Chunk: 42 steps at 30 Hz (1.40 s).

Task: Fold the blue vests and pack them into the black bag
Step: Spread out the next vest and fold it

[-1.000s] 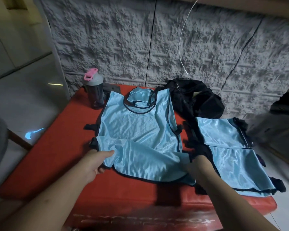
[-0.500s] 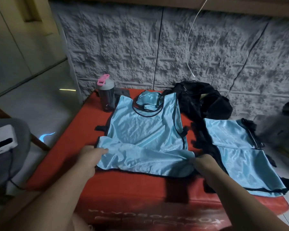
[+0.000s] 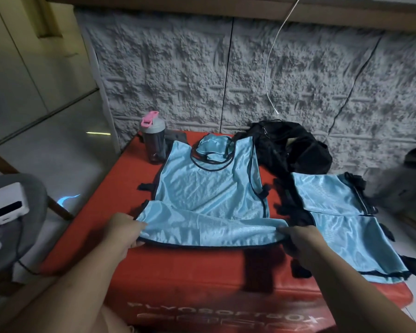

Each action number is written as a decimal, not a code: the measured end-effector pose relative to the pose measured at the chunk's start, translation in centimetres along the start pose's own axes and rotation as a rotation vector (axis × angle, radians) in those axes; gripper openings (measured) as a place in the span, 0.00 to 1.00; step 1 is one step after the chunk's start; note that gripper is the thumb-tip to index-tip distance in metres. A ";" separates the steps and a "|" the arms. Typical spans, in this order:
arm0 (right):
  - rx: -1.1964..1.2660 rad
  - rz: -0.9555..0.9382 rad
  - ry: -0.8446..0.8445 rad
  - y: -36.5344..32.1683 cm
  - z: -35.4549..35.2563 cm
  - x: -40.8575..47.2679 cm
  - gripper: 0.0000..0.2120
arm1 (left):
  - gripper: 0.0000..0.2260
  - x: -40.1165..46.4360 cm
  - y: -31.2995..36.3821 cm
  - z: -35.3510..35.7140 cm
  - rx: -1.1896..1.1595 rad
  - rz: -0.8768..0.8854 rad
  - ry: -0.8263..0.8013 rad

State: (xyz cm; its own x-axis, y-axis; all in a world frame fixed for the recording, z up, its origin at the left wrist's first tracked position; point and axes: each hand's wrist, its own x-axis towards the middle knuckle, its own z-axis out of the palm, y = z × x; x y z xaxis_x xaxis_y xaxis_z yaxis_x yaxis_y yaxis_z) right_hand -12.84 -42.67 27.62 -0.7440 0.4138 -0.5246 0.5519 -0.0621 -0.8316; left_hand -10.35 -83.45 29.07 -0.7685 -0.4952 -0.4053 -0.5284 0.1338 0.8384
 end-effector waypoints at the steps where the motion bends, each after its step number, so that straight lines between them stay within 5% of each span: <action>1: -0.005 -0.009 0.008 0.0 0.2 0.1 0.11 | 0.03 0.0 0.0 0.1 -0.003 0.004 -0.002; 9: -0.085 -0.058 0.044 -0.2 1.2 1.1 0.11 | 0.08 1.1 0.2 -0.2 -0.040 -0.042 0.033; 16: -0.113 -0.054 0.006 -0.6 1.2 0.4 0.04 | 0.04 0.8 0.9 -0.1 -0.122 -0.074 -0.094; 29: -0.204 -0.230 0.010 -0.1 0.6 -0.1 0.08 | 0.05 -0.7 0.8 -0.4 0.184 0.197 0.073; 34: -0.116 -0.318 -0.098 -1.0 0.6 -0.7 0.11 | 0.06 -0.8 1.2 -0.4 0.216 0.349 0.012; 42: -0.043 -0.254 -0.433 -3.1 -0.7 -1.6 0.09 | 0.20 0.3 1.2 -1.3 0.304 0.340 -0.083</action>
State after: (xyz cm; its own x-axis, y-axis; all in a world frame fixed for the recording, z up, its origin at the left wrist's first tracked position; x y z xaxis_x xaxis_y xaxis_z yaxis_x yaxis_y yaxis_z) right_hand -13.10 -42.50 31.19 -0.9399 -0.0046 -0.3413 0.3410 0.0329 -0.9395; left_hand -10.72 -84.53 30.41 -0.9361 -0.3110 -0.1643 -0.3139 0.5281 0.7890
